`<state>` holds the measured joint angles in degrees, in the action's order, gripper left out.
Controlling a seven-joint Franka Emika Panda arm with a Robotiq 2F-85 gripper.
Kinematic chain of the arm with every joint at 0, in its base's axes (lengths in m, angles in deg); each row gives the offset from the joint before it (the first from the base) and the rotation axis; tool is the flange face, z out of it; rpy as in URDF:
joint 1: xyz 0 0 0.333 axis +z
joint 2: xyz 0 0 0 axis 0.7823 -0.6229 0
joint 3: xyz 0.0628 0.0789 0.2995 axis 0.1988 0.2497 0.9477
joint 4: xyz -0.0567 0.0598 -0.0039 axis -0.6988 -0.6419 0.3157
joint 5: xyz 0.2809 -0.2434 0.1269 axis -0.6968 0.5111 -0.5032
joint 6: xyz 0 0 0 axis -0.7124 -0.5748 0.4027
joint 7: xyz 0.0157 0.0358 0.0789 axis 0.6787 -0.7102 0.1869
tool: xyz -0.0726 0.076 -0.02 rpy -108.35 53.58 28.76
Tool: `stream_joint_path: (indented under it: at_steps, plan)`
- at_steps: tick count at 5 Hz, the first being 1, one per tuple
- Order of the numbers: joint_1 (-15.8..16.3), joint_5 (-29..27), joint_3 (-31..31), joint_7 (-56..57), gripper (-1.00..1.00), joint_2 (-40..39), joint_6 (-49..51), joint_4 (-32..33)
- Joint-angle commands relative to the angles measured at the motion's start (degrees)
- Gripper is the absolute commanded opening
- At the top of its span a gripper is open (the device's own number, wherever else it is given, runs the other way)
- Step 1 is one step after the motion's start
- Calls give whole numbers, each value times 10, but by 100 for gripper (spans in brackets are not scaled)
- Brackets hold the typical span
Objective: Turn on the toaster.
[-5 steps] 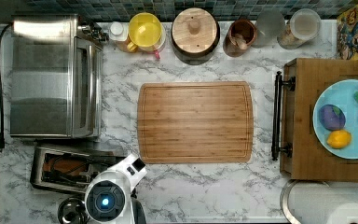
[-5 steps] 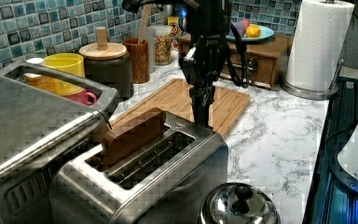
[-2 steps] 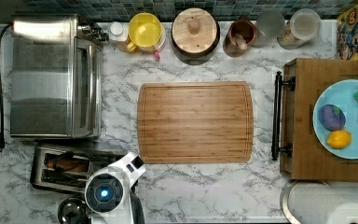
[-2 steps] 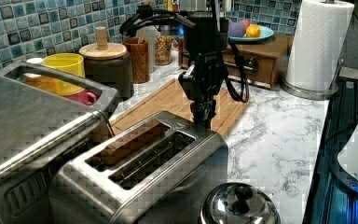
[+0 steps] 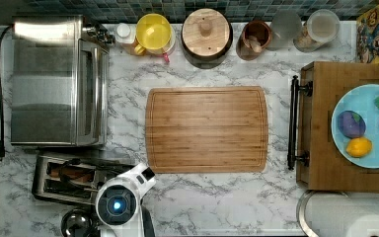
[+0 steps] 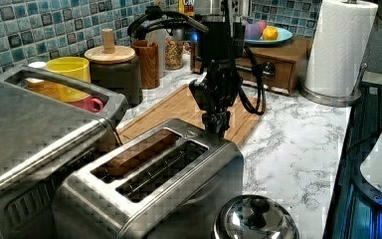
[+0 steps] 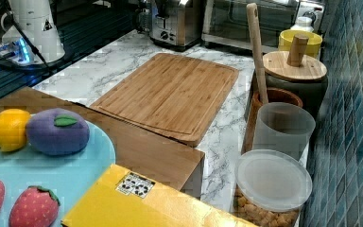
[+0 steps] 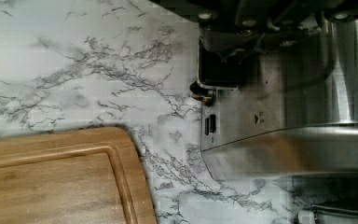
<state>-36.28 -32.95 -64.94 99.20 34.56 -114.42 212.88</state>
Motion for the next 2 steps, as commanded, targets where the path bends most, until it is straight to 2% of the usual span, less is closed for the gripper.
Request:
stream_joint_path:
  at_steps: [1,2]
  plan:
    - [43,-86,36,38,-100,-132,-102,158]
    - [18,-44,27,17,-100,-198,-116,156]
